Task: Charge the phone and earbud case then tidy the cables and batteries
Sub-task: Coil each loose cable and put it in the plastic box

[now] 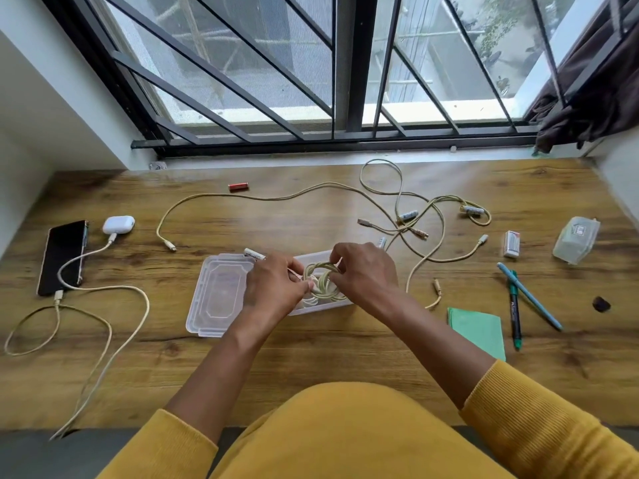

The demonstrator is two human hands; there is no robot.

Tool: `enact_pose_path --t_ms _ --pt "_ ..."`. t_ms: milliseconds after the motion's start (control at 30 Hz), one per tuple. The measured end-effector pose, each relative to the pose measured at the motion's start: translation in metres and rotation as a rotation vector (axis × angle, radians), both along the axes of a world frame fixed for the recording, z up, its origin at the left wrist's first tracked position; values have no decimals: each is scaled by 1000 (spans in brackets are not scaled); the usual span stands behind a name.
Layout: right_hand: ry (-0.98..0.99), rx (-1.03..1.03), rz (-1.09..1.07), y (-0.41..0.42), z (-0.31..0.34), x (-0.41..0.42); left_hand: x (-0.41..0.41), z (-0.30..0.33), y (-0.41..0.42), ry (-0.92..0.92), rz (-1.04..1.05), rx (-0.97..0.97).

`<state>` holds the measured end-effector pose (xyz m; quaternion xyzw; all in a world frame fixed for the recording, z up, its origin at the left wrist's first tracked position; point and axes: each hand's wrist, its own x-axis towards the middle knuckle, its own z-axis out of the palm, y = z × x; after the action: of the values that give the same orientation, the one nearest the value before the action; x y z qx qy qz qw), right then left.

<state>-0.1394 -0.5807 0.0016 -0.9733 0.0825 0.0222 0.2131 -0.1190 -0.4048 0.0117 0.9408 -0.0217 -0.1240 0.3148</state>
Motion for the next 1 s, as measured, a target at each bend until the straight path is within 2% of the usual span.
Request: enact_pose_path --t_ms 133,300,567,767,1000 --pt "-35 -83 61 0 -9 -1 0 -6 -3 -25 -3 57" --pt "-70 -84 108 -7 -9 0 2 -4 -6 -49 -16 107" --pt "-20 -211 207 -17 -13 1 4 0 -11 7 -112 188" --pt "2 -140 220 -21 -10 1 11 4 -6 47 -151 182" --pt "0 -4 221 -23 3 -2 15 7 -1 -3 -132 119"
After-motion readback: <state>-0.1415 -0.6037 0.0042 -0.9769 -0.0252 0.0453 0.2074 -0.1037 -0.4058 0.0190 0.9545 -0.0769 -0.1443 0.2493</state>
